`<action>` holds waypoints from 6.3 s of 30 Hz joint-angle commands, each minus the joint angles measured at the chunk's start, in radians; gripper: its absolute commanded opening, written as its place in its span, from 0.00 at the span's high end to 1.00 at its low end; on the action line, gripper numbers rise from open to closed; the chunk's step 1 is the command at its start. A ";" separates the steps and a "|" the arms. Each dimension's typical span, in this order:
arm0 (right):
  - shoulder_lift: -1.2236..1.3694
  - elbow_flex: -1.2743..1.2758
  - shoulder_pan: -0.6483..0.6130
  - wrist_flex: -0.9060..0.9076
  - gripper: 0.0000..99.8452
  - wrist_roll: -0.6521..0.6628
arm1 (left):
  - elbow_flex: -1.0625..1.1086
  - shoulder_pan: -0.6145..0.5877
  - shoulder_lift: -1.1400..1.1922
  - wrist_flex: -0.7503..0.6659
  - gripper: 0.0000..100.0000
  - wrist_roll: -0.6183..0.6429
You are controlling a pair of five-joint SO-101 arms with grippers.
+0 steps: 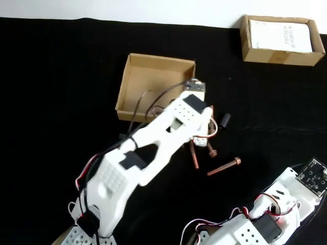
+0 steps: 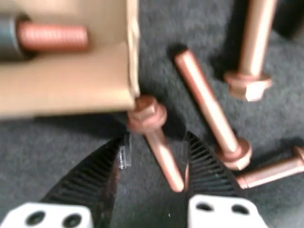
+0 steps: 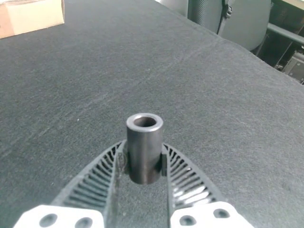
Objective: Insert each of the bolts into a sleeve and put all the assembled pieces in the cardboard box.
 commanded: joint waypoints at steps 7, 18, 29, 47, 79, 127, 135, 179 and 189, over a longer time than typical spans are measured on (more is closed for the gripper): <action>-0.015 -0.007 0.012 -0.025 0.99 0.006 | -0.096 -0.074 0.041 0.006 0.99 0.005; -0.015 -0.128 -0.101 -0.030 0.99 -0.031 | -0.097 -0.013 -0.151 0.064 0.99 0.000; -0.015 -0.407 -0.541 0.160 0.99 -0.319 | -0.096 0.193 -0.731 0.055 0.99 -0.222; -0.015 -0.506 -1.021 0.453 0.99 -0.328 | -0.077 0.174 -1.086 -0.150 0.99 -0.434; -0.013 -0.535 -1.059 0.450 0.99 -0.328 | 0.604 0.154 -1.227 -0.755 0.99 -0.385; -0.004 -0.527 -1.058 0.389 0.99 -0.324 | 0.805 0.216 -1.308 -0.787 0.99 -0.338; -0.004 -0.535 -1.058 0.389 0.99 -0.324 | 0.894 0.229 -1.317 -0.779 0.93 -0.339; 1.618 -1.880 -1.290 0.467 0.99 -0.272 | 1.630 -0.791 -2.580 -0.474 0.99 -0.569; 1.983 -2.149 -1.349 0.515 0.99 0.321 | 1.877 -0.842 -2.560 -0.480 0.99 -0.566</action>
